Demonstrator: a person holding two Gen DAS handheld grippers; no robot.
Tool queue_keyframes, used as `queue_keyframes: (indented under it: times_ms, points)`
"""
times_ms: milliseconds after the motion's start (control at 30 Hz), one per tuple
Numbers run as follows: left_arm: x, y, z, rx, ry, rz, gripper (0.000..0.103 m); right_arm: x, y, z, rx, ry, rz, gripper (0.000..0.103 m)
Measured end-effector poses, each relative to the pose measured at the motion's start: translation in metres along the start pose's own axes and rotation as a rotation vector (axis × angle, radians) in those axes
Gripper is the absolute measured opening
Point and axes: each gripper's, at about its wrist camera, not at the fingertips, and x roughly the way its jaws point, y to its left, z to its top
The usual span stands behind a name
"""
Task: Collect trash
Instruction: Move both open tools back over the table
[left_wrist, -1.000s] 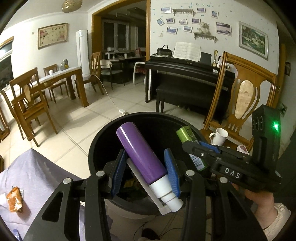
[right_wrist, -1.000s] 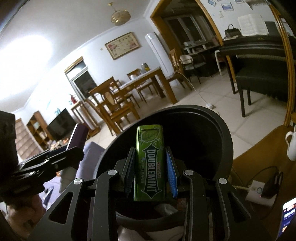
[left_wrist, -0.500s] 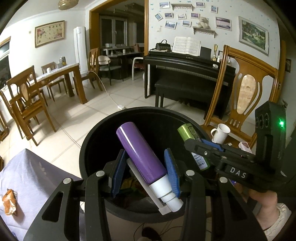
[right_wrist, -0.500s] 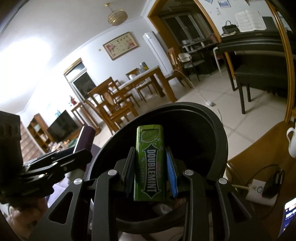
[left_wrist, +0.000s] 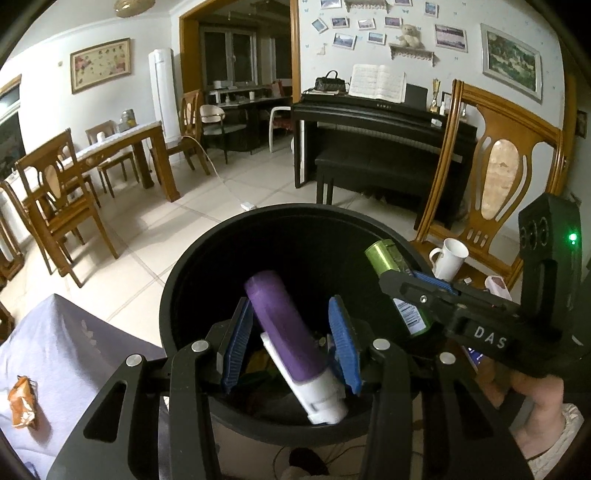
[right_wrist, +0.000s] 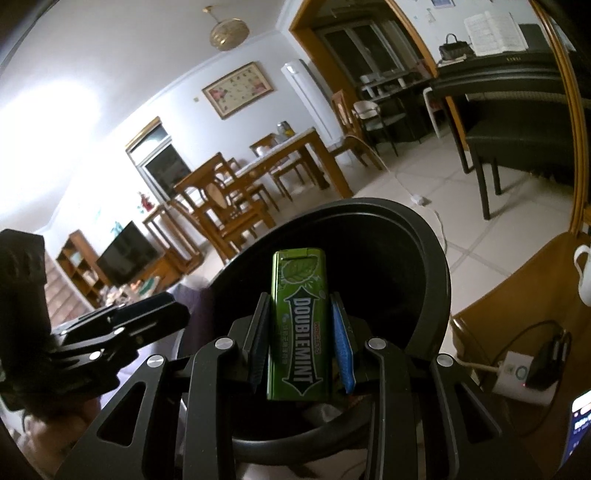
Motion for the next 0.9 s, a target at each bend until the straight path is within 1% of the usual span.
queue_keyframes:
  times_ms: [33, 67, 100, 133, 200, 267, 333, 400, 500, 567, 700, 833, 900]
  points:
    - [-0.001, 0.000, 0.000, 0.001, -0.001, 0.004, 0.052, 0.001, -0.002, -0.001, 0.000, -0.004, -0.003, 0.040]
    - [-0.003, -0.001, 0.000, 0.003, -0.007, 0.011, 0.064, 0.000, -0.002, -0.002, 0.002, -0.012, -0.005, 0.048]
    - [-0.005, -0.001, 0.001, 0.005, -0.014, 0.016, 0.073, -0.001, -0.002, -0.003, 0.005, -0.021, -0.003, 0.050]
    - [-0.008, -0.002, 0.001, 0.009, -0.024, 0.021, 0.075, -0.003, -0.001, -0.002, 0.003, -0.025, -0.002, 0.051]
    - [-0.014, -0.002, 0.002, 0.019, -0.031, 0.027, 0.075, -0.004, 0.003, -0.003, -0.010, -0.031, -0.010, 0.059]
    - [-0.019, -0.001, 0.001, 0.021, -0.033, 0.028, 0.075, -0.005, 0.006, -0.004, -0.011, -0.036, -0.013, 0.063]
    - [-0.026, 0.002, -0.001, 0.018, -0.033, 0.032, 0.075, -0.007, 0.013, -0.003, -0.021, -0.035, -0.014, 0.063]
    - [-0.033, 0.007, -0.005, 0.013, -0.031, 0.043, 0.075, -0.007, 0.022, -0.007, -0.033, -0.027, -0.013, 0.068]
    - [-0.046, 0.021, -0.014, -0.009, -0.022, 0.055, 0.075, -0.009, 0.038, -0.009, -0.054, -0.017, -0.003, 0.068]
    - [-0.058, 0.036, -0.023, -0.041, -0.016, 0.069, 0.075, -0.007, 0.057, -0.013, -0.081, -0.005, 0.006, 0.068]
    - [-0.082, 0.073, -0.045, -0.105, -0.001, 0.129, 0.075, 0.000, 0.097, -0.022, -0.135, 0.033, 0.036, 0.068]
    - [-0.108, 0.118, -0.074, -0.196, 0.017, 0.200, 0.075, 0.014, 0.148, -0.036, -0.191, 0.087, 0.082, 0.068]
    - [-0.125, 0.149, -0.095, -0.261, 0.026, 0.239, 0.075, 0.023, 0.175, -0.045, -0.216, 0.122, 0.110, 0.068]
